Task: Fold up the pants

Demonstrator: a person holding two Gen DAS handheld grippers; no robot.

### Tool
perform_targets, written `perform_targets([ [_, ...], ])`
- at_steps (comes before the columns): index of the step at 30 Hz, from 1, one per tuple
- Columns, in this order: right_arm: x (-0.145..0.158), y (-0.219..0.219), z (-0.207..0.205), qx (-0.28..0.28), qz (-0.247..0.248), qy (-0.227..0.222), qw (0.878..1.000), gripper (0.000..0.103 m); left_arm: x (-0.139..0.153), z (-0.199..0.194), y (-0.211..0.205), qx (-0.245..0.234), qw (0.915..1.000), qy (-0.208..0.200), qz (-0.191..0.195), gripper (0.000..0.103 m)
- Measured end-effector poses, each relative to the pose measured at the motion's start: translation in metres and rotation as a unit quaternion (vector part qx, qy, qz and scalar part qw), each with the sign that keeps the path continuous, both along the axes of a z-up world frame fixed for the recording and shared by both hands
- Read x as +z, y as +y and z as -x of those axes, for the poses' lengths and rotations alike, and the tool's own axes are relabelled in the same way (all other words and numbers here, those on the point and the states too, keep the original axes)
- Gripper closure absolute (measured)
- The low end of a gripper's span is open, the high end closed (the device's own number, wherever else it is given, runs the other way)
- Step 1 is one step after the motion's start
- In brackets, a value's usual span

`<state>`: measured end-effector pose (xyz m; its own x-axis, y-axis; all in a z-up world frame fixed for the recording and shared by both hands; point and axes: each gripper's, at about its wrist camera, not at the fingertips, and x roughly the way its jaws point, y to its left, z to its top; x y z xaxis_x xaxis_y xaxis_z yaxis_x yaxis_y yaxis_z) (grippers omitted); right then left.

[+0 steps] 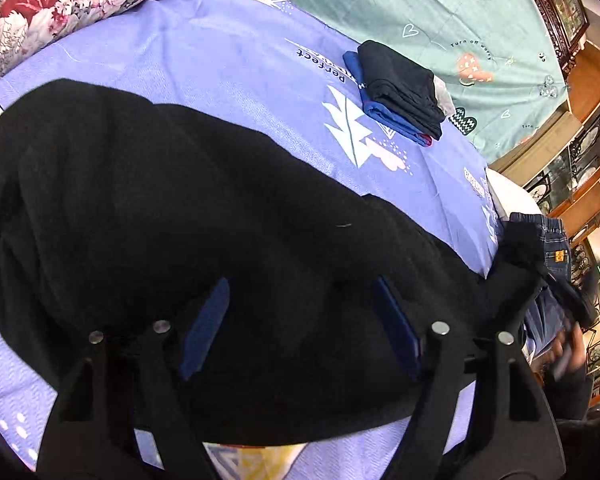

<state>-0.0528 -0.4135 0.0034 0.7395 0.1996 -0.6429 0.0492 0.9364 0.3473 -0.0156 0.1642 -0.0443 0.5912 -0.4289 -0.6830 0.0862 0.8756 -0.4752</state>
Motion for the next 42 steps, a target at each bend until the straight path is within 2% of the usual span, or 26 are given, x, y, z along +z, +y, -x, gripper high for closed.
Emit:
perform_targets([
  [2,-0.009,-0.027,0.064,-0.031,-0.055,-0.040,0.997,0.098,-0.002,0.001,-0.006,-0.006,0.9997,-0.013,-0.018,0.024],
  [3,-0.024,-0.033,0.088,-0.044,-0.080,-0.036,0.995,0.098,-0.002,0.001,-0.011,-0.011,0.9993,-0.020,-0.028,0.021],
  [6,-0.078,-0.037,0.119,-0.067,-0.117,0.013,0.991,0.098,-0.003,-0.002,-0.024,-0.021,0.9977,-0.030,-0.057,0.013],
  [7,-0.089,-0.040,0.122,-0.071,-0.136,0.022,0.988,0.097,-0.004,-0.004,-0.029,-0.021,0.9971,-0.030,-0.067,0.012],
  [9,-0.094,-0.047,0.129,-0.078,-0.175,0.010,0.981,0.092,-0.003,-0.004,-0.031,-0.019,0.9967,-0.028,-0.073,0.011],
  [10,-0.090,-0.051,0.134,-0.086,-0.177,-0.001,0.981,0.072,-0.003,-0.004,-0.030,-0.018,0.9971,-0.027,-0.069,0.011],
  [11,-0.084,-0.052,0.137,-0.090,-0.174,-0.009,0.980,0.048,-0.003,-0.004,-0.028,-0.018,0.9973,-0.027,-0.065,0.011],
  [13,-0.076,-0.056,0.135,-0.105,-0.164,-0.016,0.981,0.034,-0.003,-0.001,-0.025,-0.017,0.9978,-0.028,-0.058,0.011],
  [16,-0.073,-0.070,0.116,-0.140,-0.139,0.015,0.980,0.034,-0.003,0.003,-0.024,-0.014,0.9977,-0.031,-0.058,0.011],
  [18,-0.068,-0.070,0.108,-0.158,-0.106,0.037,0.981,0.043,-0.003,0.003,-0.025,-0.013,0.9976,-0.032,-0.060,0.011],
  [19,-0.068,-0.066,0.099,-0.141,-0.100,0.045,0.984,0.062,-0.003,0.003,-0.025,-0.013,0.9975,-0.031,-0.061,0.011],
  [20,-0.072,-0.066,0.096,-0.134,-0.101,0.058,0.984,0.094,-0.003,0.003,-0.025,-0.014,0.9975,-0.030,-0.062,0.011],
  [22,-0.075,-0.069,0.094,-0.131,-0.107,0.063,0.984,0.094,-0.002,0.003,-0.023,-0.014,0.9978,-0.028,-0.058,0.011],
  [24,-0.060,-0.070,0.101,-0.129,-0.092,0.027,0.987,0.094,-0.002,0.003,-0.023,-0.010,0.9981,-0.026,-0.055,0.011],
  [26,-0.047,-0.078,0.111,-0.129,-0.098,-0.004,0.987,0.095,0.000,0.003,-0.026,-0.009,0.9983,-0.024,-0.052,0.011],
  [28,-0.040,-0.083,0.119,-0.136,-0.095,-0.016,0.986,0.095,0.001,0.003,-0.031,-0.018,0.9985,-0.024,-0.047,0.011],
  [30,-0.047,-0.085,0.121,-0.149,-0.089,0.001,0.985,0.095,0.000,0.004,-0.036,-0.022,0.9979,-0.025,-0.056,0.011],
  [34,-0.090,-0.081,0.117,-0.164,-0.081,0.074,0.980,0.094,-0.001,0.004,-0.035,-0.023,0.9974,-0.022,-0.065,0.011],
  [35,-0.089,-0.079,0.120,-0.166,-0.077,0.072,0.980,0.094,-0.001,0.005,-0.034,-0.025,0.9971,-0.020,-0.069,0.011],
  [36,-0.085,-0.074,0.122,-0.169,-0.055,0.075,0.981,0.093,-0.001,0.006,-0.034,-0.026,0.9965,-0.016,-0.077,0.011],
  [37,-0.080,-0.072,0.121,-0.175,-0.030,0.082,0.981,0.080,-0.001,0.007,-0.034,-0.028,0.9959,-0.014,-0.085,0.011],
  [38,-0.073,-0.072,0.124,-0.190,-0.006,0.085,0.978,0.063,0.000,0.009,-0.033,-0.032,0.9948,-0.011,-0.096,0.011],
  [41,-0.052,-0.077,0.136,-0.222,0.036,0.064,0.972,0.060,0.002,0.024,-0.030,-0.039,0.9904,-0.002,-0.133,0.011],
  [42,-0.041,-0.077,0.138,-0.220,0.043,0.045,0.973,0.060,0.002,0.028,-0.029,-0.041,0.9888,0.001,-0.143,0.011],
])
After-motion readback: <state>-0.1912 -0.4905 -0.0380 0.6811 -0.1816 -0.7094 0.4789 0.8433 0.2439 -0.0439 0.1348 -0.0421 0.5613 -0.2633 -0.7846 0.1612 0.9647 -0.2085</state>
